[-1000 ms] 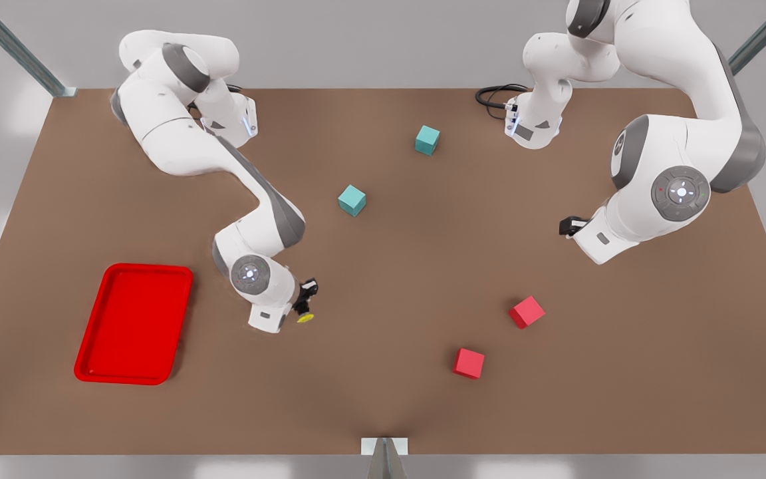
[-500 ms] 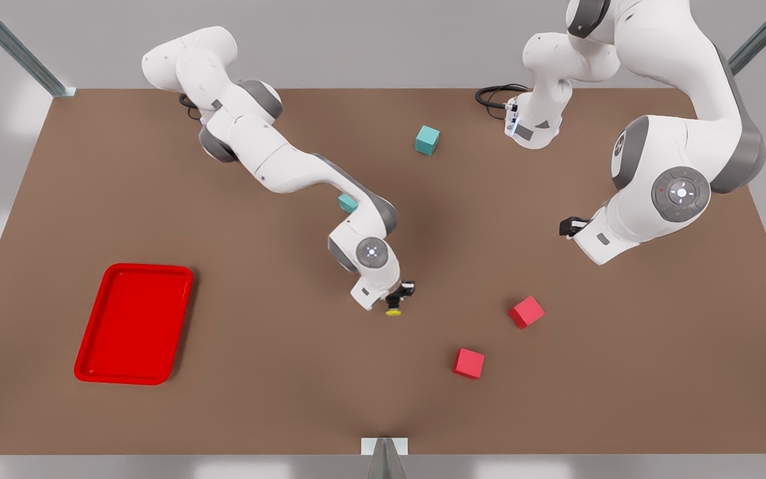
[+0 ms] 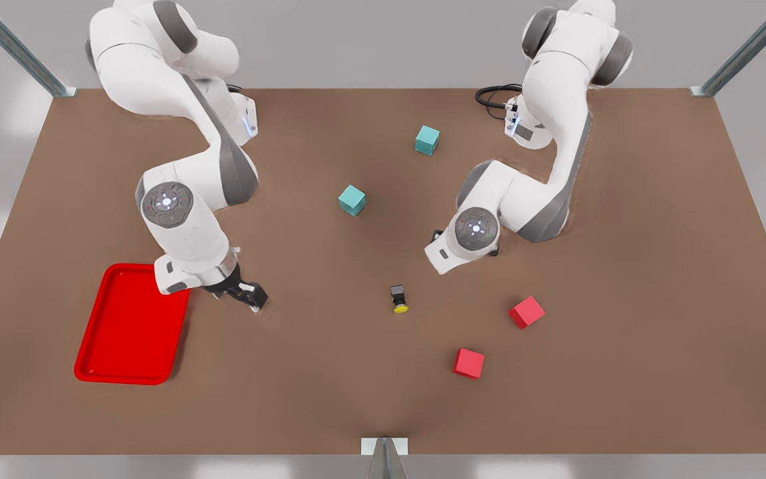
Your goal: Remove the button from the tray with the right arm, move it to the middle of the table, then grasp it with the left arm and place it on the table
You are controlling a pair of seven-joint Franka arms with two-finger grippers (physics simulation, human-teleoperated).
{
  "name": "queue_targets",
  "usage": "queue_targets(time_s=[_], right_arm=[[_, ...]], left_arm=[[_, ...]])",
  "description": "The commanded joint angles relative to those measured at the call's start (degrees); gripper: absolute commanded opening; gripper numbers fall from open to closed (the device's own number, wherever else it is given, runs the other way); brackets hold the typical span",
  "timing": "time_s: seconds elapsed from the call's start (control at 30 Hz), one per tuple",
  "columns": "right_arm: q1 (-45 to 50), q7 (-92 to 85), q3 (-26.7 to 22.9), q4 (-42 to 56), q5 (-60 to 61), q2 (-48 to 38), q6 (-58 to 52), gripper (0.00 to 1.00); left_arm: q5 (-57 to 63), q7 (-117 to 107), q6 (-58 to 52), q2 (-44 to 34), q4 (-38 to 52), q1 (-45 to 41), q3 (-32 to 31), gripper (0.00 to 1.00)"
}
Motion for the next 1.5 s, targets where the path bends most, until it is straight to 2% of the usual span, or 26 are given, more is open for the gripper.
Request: queue_targets(time_s=[0.0,0.1,0.13,0.27,0.33,0.47,0.57,0.67,0.87,1.03,1.33,1.37,1.4,1.43,1.47], right_arm=[[-0.85,-35.92,-2.4,-11.67,5.49,-11.11,-5.27,1.0],[-0.68,-32.84,-2.13,-6.67,6.81,-12.26,-13.8,1.0],[-3.57,-36.18,-2.13,-4.74,8.48,-11.91,-14.06,1.0],[-5.33,-36.36,-2.31,-3.06,9.89,-11.56,-14.07,1.0],[-5.77,-36.36,-2.39,-3.06,9.71,-11.65,-13.89,1.0],[-6.12,-36.36,-2.48,-2.63,9.01,-11.03,-13.36,1.0],[-6.13,-36.45,-2.48,0.19,9.18,-9.8,-13.27,1.0],[-5.42,-35.92,-2.31,0.72,9.1,-9.8,-13.36,1.0],[-6.04,-36.09,-2.39,1.07,9.54,-9.72,-13.28,1.0],[-6.21,-36.01,-2.39,1.77,9.62,-9.8,-13.36,1.0],[-6.3,-36.45,-2.48,1.86,8.92,-9.45,-13.27,1.0],[-7.26,-36.62,-2.57,1.86,9.01,-9.45,-13.27,1.0],[-7.53,-36.53,-2.57,1.86,9.09,-9.45,-13.27,1.0],[-7.44,-36.36,-2.57,1.86,9.01,-9.45,-13.27,1.0],[-7.44,-36.36,-2.57,1.86,8.92,-9.45,-13.27,1.0]], left_arm=[[0.32,-61.99,30.78,6.35,-0.02,-4.08,0.2,1.0],[4.63,-65.15,44.06,14.35,0.68,-4.08,1.43,1.0],[4.63,-72.79,45.47,17.43,4.99,-3.64,1.52,1.0],[6.21,-70.44,51.19,18.75,4.9,-2.5,1.52,1.0],[6.3,-59.54,51.1,18.22,1.74,-3.11,0.12,1.0],[6.3,-56.55,50.75,15.76,-4.32,-4.96,-0.94,1.0],[6.48,-44.43,49.08,14.35,-7.66,-4.87,-1.73,1.0],[6.3,-33.52,43.72,14.35,-7.67,-4.79,-1.99,1.0],[6.03,-33.78,44.24,16.55,-6.26,-3.91,-2.87,1.0],[6.12,-31.58,44.33,19.45,-1.34,-2.59,-2.7,1.0],[6.21,-26.48,44.33,19.98,-1.51,-2.85,-2.87,1.0],[6.21,-26.31,44.33,19.98,-1.6,-2.76,-2.87,0.94],[6.21,-26.31,44.33,19.98,-1.69,-2.76,-2.87,0.74],[6.12,-26.31,44.16,19.89,-1.69,-2.76,-2.87,0.67],[6.12,-26.31,43.89,19.89,-1.69,-2.76,-2.87,0.65]])
